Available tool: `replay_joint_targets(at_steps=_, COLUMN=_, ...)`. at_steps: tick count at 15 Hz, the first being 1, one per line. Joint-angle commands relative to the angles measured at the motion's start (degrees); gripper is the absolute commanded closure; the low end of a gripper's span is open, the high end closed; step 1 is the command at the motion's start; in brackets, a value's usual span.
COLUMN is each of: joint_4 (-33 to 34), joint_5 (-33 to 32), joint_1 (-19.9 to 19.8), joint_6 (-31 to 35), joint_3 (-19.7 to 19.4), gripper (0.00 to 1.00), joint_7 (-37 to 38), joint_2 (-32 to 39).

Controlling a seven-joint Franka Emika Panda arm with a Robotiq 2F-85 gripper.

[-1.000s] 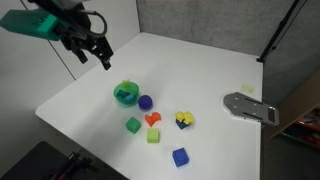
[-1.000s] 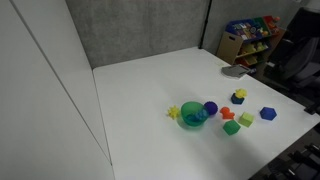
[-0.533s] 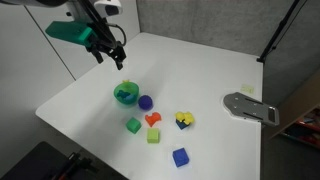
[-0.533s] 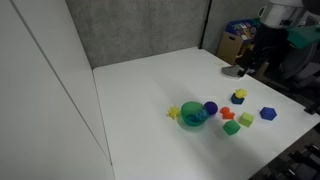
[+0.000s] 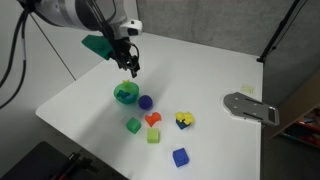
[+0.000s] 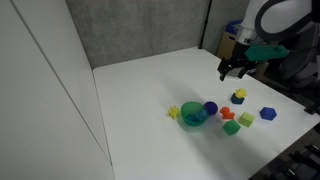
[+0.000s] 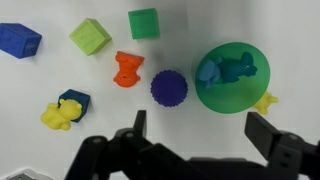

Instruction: Pick up the purple ball and put it in the green bowl

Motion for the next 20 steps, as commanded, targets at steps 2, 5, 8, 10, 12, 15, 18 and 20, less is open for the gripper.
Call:
replay_joint_targets(at_steps=2, joint_4=6.49, joint_5=-0.92, joint_1=0.95, joint_6=0.38, joint_3=-3.28, gripper=0.00, joint_7=9.69, joint_2=8.33)
replay_joint_targets(at_steps=5, joint_4=9.91, joint_5=0.38, joint_1=1.48, joint_6=-0.30, joint_3=-5.29, gripper=0.00, joint_7=14.68, joint_2=13.42)
replay_joint_targets(at_steps=8, joint_4=13.58, joint_5=1.89, joint_1=1.44, joint_6=-0.98, joint_3=-6.32, gripper=0.00, joint_7=18.15, joint_2=18.38)
replay_joint_targets(at_steps=10, joint_4=15.51, joint_5=3.12, joint_1=1.43, joint_6=-0.43, joint_3=-6.64, gripper=0.00, joint_7=19.73, joint_2=21.35)
replay_joint_targets(at_steps=12, joint_4=17.42, joint_5=4.29, joint_1=1.37, joint_6=-0.09, joint_3=-6.73, gripper=0.00, joint_7=20.98, joint_2=24.29)
replay_joint_targets(at_steps=15, joint_4=20.13, joint_5=5.75, joint_1=1.59, joint_6=0.15, joint_3=-6.83, gripper=0.00, joint_7=22.51, joint_2=28.23)
replay_joint_targets(at_steps=18, joint_4=22.43, joint_5=6.68, joint_1=1.82, joint_6=0.60, joint_3=-6.81, gripper=0.00, joint_7=23.61, joint_2=31.72)
replay_joint_targets(at_steps=20, joint_4=23.59, joint_5=7.59, joint_1=1.82, joint_6=1.17, joint_3=-6.67, gripper=0.00, joint_7=24.01, joint_2=33.60)
